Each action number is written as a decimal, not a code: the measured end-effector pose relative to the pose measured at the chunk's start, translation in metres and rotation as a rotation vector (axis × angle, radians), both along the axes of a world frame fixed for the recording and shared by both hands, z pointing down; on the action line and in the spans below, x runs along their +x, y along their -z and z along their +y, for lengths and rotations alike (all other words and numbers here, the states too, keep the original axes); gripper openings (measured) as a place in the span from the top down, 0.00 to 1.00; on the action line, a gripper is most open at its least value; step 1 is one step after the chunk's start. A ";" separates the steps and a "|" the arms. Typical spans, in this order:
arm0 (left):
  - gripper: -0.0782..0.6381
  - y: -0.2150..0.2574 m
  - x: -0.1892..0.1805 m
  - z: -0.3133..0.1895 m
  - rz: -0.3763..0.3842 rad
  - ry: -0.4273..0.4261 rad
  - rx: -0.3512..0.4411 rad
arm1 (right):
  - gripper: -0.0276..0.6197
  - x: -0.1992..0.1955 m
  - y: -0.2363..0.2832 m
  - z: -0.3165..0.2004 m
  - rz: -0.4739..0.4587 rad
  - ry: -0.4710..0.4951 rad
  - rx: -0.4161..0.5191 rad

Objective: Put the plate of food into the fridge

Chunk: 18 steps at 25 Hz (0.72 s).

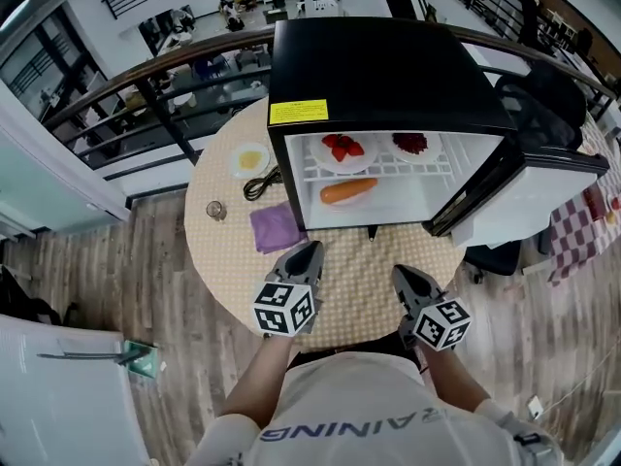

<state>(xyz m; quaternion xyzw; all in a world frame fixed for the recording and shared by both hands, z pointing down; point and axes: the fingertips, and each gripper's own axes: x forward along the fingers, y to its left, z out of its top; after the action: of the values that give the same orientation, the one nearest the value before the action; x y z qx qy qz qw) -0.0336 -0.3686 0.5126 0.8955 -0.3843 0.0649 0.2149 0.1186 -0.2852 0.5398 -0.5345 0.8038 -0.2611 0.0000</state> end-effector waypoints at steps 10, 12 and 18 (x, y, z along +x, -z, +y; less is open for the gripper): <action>0.88 0.074 -0.031 0.036 0.024 0.001 0.186 | 0.92 0.004 0.053 -0.013 0.100 -0.060 0.120; 0.88 0.075 -0.032 0.038 0.037 0.000 0.180 | 0.92 0.006 0.063 -0.012 0.113 -0.069 0.139; 0.88 0.073 -0.021 0.035 0.049 -0.032 0.165 | 0.92 0.014 0.070 -0.006 0.116 -0.095 0.152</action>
<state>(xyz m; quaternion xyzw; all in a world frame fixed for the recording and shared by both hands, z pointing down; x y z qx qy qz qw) -0.0545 -0.3336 0.4394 0.9175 -0.3687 0.0147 0.1487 0.1322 -0.2907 0.4695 -0.5848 0.7937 -0.1675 0.0065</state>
